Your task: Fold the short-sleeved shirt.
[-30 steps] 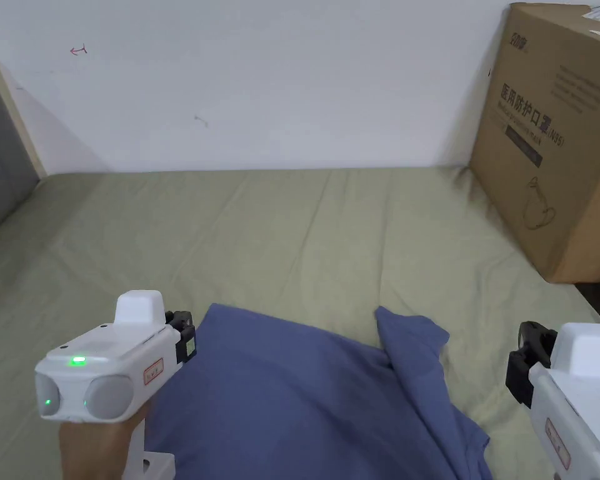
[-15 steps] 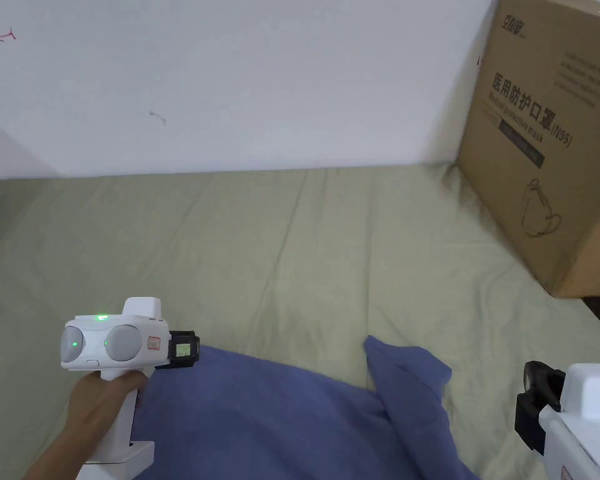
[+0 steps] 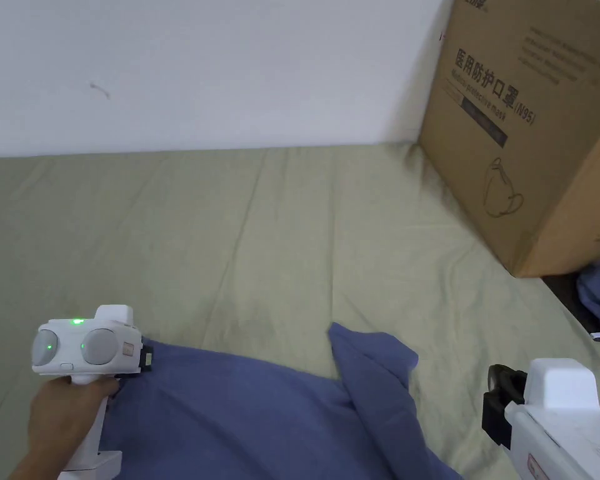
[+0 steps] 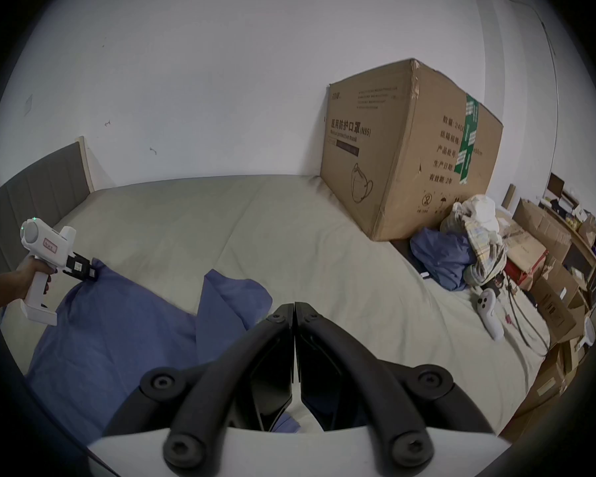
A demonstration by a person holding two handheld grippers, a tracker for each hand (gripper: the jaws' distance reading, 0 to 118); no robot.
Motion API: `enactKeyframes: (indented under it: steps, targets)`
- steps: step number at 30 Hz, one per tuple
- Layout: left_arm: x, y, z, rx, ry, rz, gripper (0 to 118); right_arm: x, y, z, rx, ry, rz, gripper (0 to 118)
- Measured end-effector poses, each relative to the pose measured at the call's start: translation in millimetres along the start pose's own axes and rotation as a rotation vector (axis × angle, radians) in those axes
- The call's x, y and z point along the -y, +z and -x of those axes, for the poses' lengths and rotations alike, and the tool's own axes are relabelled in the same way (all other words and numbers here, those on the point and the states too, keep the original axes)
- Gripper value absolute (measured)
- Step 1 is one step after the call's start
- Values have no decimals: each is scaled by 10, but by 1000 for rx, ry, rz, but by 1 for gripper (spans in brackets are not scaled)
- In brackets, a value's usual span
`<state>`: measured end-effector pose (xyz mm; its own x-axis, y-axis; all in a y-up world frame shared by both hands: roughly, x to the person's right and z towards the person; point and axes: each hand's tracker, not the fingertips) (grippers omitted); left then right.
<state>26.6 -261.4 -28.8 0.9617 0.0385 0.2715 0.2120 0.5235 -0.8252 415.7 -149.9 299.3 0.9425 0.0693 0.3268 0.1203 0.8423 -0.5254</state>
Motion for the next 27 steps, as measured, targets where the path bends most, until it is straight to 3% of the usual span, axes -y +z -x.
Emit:
enactKeyframes:
  steps: [5, 6, 7, 9, 10, 11, 16, 20, 26, 27]
  targets:
    - [70, 484, -49, -8, 26, -115, 2, 40, -79, -111, -42, -85, 68, 2]
    - [85, 600, -40, 10, 39, -143, 2, 53, -109, -132, -38, -89, 82, 7]
    - [106, 725, -45, 16, 41, -151, 2, 75, -140, -155, -41, -91, 113, 21]
    - [147, 948, -57, 35, 43, -172, 2, 152, -230, -192, -32, -81, 189, 79]
    - [165, 1036, -64, 39, 38, -176, 2, 198, -289, -198, -44, -81, 224, 90]
    - [182, 1115, -76, 41, 36, -184, 2, 259, -336, -207, -62, -76, 239, 92]
    - [289, 1374, -107, 56, 25, -206, 2, 623, -687, -168, -66, -37, 416, 90]
    - [362, 1422, -99, 55, 20, -206, 2, 870, -867, -100, -75, -21, 501, 80]
    - [427, 1393, -20, 58, 41, -197, 2, 953, -776, 87, -80, -24, 491, 40]
    - [444, 1400, -16, 56, 42, -195, 2, 938, -757, 94, -91, -17, 484, 40]
